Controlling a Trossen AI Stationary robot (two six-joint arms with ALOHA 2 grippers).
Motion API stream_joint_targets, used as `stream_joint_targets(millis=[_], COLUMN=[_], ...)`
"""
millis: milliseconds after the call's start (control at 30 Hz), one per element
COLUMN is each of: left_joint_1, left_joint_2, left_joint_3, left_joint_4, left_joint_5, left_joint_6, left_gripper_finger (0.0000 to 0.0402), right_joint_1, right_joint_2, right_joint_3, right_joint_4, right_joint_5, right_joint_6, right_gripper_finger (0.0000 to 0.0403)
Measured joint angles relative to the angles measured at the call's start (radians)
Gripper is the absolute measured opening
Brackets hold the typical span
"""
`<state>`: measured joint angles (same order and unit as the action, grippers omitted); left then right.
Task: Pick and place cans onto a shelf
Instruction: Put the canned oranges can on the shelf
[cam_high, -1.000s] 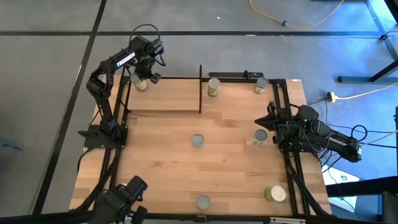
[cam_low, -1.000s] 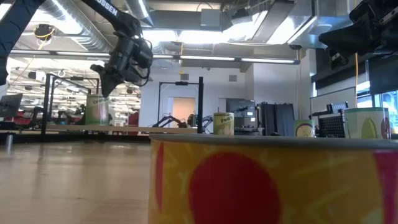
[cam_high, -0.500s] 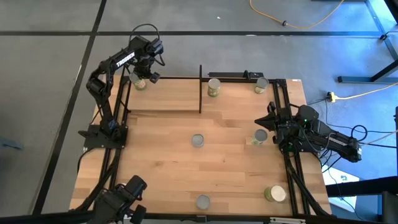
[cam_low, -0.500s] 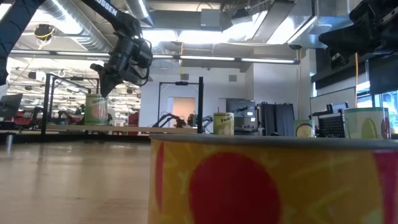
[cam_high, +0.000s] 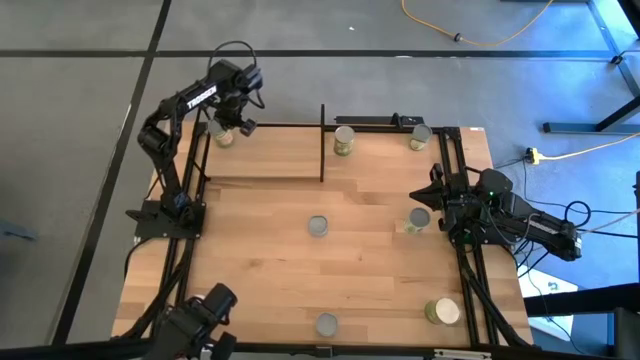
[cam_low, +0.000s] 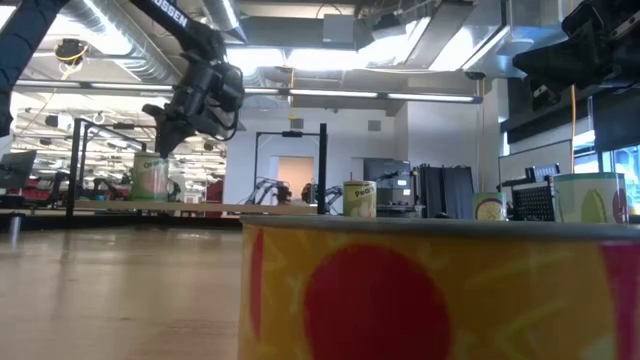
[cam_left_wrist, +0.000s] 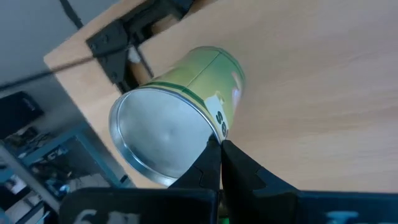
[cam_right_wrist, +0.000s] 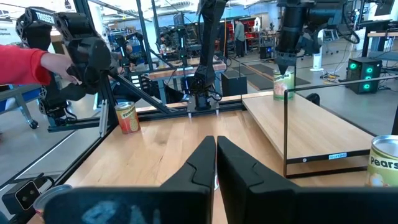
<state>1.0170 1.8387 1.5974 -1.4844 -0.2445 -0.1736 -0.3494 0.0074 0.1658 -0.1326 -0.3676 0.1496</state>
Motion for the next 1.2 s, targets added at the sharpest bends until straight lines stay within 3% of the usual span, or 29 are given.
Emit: stream_joint_targets(millis=[467,967,1200], left_joint_1=[-0.001,-0.011,-0.045], left_joint_2=[0.002,-0.004,-0.017], left_joint_3=[-0.020,-0.023,0.077], left_joint_4=[0.007,0.012,0.005], left_joint_5=[-0.018,-0.046,-0.015], left_joint_6=[0.024,0.028,0.051], left_gripper_finger=[0.0001,0.0042,0.0042], right_joint_1=[0.000,0.000,0.000], right_joint_2=[0.000,0.000,0.000], right_joint_3=[0.000,0.000,0.000], right_joint_4=[0.000,0.000,0.000], right_joint_5=[0.000,0.000,0.000], right_joint_6=[0.001,0.001,0.002], right_gripper_finger=[0.0019,0.0019,0.0019])
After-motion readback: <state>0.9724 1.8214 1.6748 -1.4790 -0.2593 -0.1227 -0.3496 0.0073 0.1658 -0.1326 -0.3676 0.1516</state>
